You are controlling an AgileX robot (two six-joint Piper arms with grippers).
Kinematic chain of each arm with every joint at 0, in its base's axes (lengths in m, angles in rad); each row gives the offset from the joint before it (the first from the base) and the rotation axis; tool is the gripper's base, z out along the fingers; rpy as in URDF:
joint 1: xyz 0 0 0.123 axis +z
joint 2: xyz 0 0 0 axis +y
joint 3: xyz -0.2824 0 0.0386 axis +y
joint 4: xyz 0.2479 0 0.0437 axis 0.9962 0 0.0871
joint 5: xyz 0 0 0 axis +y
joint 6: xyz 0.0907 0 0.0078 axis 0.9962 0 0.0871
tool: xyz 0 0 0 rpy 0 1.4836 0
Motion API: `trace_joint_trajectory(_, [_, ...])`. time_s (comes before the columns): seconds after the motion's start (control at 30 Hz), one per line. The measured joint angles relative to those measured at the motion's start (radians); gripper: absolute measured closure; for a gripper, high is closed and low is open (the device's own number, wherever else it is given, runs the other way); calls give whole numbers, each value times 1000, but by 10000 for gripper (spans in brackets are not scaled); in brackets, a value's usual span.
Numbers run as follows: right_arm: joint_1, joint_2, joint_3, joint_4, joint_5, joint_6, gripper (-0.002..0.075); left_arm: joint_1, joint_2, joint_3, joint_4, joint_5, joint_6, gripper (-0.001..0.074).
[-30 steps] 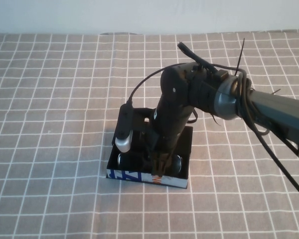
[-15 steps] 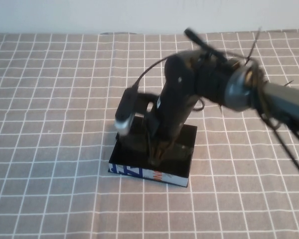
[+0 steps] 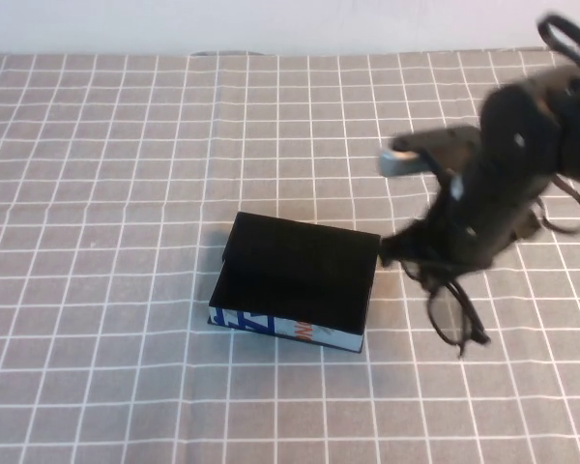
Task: Take glasses out of glasses case
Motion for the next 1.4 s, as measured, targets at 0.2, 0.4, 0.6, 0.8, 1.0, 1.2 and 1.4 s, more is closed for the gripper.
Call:
trace_joint_trajectory(0.2, [-83, 3, 187, 53, -185, 54, 680, 0, 0, 0, 0, 0, 0, 739])
trace_joint_trajectory(0.4, [-92, 7, 240, 94, -259, 58, 664, 0, 0, 0, 0, 0, 0, 739])
trace_joint_trajectory(0.6, [-92, 43, 241, 95, -271, 60, 550, 0, 0, 0, 0, 0, 0, 739])
trace_joint_trajectory(0.8, [-93, 41, 241, 77, -260, 60, 387, 0, 0, 0, 0, 0, 0, 739])
trace_joint_trajectory(1.0, [-93, -67, 241, 34, -184, 79, 360, 0, 0, 0, 0, 0, 0, 739])
trace_joint_trajectory(1.2, [-93, -254, 254, 9, -47, 47, 558, 0, 0, 0, 0, 0, 0, 739])
trace_joint_trajectory(1.4, [-93, -530, 380, 18, -17, 20, 725, 0, 0, 0, 0, 0, 0, 739])
